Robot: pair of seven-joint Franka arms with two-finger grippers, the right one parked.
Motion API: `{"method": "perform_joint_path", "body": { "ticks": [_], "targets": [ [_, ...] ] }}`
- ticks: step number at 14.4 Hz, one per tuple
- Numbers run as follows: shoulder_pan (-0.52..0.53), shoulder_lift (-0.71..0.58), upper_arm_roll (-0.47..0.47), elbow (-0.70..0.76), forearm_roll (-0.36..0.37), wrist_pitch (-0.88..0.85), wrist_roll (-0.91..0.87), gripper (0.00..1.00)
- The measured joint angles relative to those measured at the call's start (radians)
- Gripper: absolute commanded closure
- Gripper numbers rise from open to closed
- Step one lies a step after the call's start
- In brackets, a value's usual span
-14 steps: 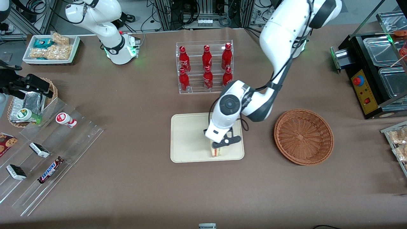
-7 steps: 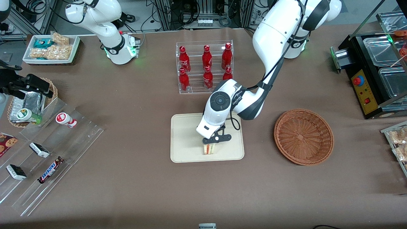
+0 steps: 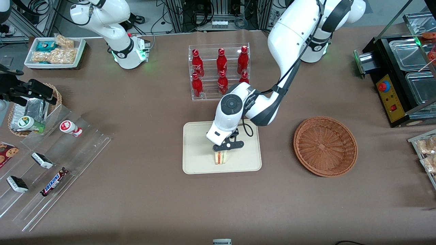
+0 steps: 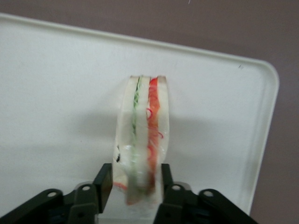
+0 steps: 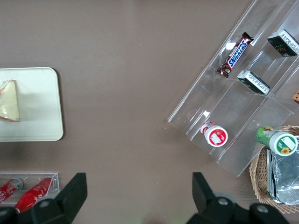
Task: Place sandwich from basket to tray
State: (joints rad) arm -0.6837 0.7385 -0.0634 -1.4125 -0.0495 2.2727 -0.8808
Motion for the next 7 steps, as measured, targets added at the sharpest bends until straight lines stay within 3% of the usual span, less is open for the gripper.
{"method": "perform_joint_path", "body": {
  "ticks": [7],
  "targets": [
    [0.109,-0.263,0.019,0.022,0.009,-0.362,0.063,0.00]
  ]
}}
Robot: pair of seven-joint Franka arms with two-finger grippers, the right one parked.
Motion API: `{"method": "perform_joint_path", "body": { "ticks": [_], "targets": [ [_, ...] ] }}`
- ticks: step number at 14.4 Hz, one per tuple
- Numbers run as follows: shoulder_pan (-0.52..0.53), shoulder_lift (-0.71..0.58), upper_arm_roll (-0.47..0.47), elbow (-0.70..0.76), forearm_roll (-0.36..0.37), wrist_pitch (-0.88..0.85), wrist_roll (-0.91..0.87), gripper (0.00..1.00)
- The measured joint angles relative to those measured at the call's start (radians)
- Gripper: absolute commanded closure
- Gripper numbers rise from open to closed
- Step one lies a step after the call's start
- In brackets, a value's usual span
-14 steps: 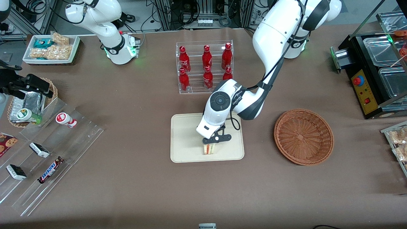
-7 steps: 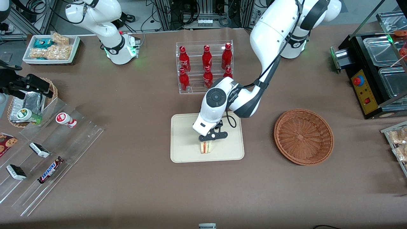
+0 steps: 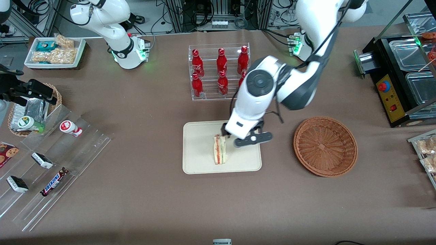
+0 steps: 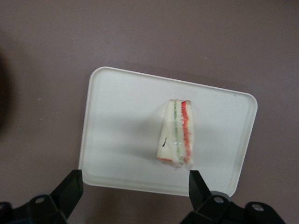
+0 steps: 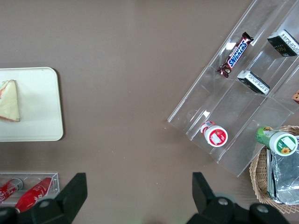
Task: Place sandwich from basket to tray
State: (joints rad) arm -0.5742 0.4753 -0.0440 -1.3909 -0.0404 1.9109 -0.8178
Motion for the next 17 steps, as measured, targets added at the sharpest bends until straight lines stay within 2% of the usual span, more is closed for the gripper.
{"method": "perform_joint_path", "body": {
  "ticks": [3,7,13,17],
  "targets": [
    [0.099,-0.040,0.003,-0.019,0.000,-0.110,0.121,0.00],
    [0.259,-0.077,0.006,-0.095,0.000,-0.128,0.363,0.00],
    [0.487,-0.275,0.009,-0.270,0.001,-0.174,0.717,0.00],
    [0.543,-0.383,0.008,-0.307,0.020,-0.211,0.792,0.00]
  ]
}}
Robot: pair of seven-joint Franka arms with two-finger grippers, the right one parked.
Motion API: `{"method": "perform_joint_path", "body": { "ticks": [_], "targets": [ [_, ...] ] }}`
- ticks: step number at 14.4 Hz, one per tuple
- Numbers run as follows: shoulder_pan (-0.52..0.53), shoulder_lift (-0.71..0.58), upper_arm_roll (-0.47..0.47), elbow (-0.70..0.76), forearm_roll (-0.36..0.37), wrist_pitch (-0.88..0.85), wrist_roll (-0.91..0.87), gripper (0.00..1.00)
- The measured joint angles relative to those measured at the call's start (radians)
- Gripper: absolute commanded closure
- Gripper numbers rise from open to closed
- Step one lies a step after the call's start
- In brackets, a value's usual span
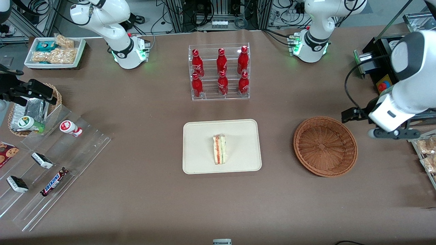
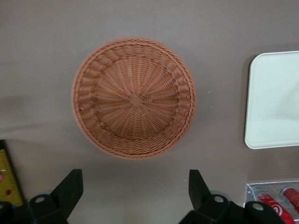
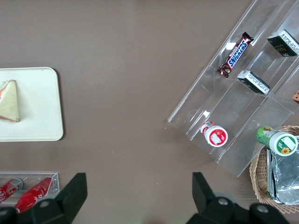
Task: Place sandwich from basket to tray
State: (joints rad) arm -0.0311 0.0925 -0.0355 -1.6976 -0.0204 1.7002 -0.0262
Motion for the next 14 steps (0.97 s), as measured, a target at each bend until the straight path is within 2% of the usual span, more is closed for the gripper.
{"method": "perform_joint_path", "body": {
  "ticks": [3,7,14],
  "targets": [
    [0.000,-0.052,-0.009,0.000,0.015,-0.001,0.013,0.00],
    [0.028,-0.117,-0.007,0.014,0.015,-0.034,0.133,0.00],
    [0.029,-0.123,-0.018,0.024,0.015,-0.083,0.143,0.00]
  ]
}}
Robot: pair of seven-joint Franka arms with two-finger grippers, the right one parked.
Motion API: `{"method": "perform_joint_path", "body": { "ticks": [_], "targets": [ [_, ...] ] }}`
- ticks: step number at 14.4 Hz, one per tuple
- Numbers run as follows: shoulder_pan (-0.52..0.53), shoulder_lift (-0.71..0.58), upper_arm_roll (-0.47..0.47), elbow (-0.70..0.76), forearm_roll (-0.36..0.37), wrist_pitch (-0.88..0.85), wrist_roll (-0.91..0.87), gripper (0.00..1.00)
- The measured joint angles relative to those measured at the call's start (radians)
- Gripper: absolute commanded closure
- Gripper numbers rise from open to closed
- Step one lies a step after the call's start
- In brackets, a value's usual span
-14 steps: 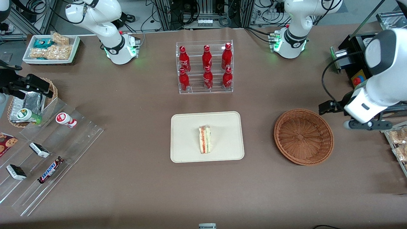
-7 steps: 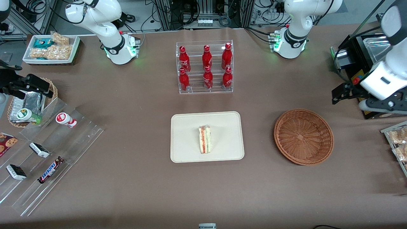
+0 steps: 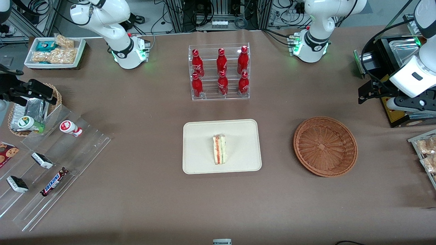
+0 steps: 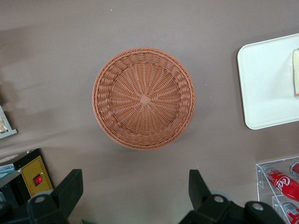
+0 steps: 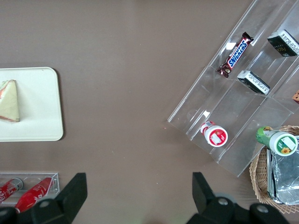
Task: Place sandwich from basket to tray
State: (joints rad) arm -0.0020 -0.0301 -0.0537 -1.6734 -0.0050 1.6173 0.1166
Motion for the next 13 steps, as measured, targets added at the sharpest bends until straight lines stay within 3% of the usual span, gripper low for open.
{"method": "perform_joint_path", "body": {
  "ticks": [13],
  "targets": [
    [-0.002,0.000,-0.003,0.002,0.000,-0.066,0.009,0.00]
  ]
}}
